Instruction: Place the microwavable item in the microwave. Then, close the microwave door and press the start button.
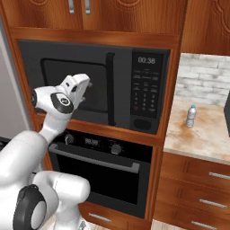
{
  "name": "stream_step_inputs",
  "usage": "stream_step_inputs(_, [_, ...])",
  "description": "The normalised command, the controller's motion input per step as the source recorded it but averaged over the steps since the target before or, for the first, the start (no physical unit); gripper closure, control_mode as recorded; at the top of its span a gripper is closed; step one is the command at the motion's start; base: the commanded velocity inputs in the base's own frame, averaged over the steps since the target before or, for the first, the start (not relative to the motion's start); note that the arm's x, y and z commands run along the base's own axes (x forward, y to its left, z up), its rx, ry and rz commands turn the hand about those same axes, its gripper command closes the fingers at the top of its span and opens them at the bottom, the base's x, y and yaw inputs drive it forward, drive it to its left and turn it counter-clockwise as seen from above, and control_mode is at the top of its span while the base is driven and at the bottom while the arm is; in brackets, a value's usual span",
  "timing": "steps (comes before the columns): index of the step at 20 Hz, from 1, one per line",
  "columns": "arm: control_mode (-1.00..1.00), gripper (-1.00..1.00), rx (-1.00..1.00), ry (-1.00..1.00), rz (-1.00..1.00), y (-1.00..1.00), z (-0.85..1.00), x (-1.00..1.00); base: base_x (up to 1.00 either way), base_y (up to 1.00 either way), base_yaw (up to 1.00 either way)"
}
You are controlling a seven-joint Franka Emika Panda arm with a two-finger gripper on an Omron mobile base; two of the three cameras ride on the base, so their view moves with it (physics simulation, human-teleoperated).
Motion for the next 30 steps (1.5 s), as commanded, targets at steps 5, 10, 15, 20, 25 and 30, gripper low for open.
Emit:
stream_step_inputs(5, [-1.0, -1.0, 0.09, 0.0, 0.01, -0.01, 0.0, 0.52, 0.0, 0.0, 0.0])
stream_step_inputs(10, [-1.0, -1.0, 0.1, 0.02, 0.03, 0.0, 0.0, 0.2, 0.0, 0.0, 0.0])
stream_step_inputs(15, [-1.0, -1.0, 0.15, 0.0, 0.09, 0.0, 0.11, -0.93, 0.0, 0.0, 0.0])
stream_step_inputs(20, [-1.0, -1.0, 0.17, 0.02, 0.16, -0.17, 0.24, -1.0, 0.0, 0.0, 0.0])
stream_step_inputs(25, [-1.0, -1.0, 0.14, 0.0, 0.23, -0.8, 0.29, -1.0, 0.0, 0.0, 0.0])
stream_step_inputs(30, [-1.0, -1.0, 0.13, 0.0, 0.25, -1.0, 0.04, -0.73, 0.0, 0.0, 0.0])
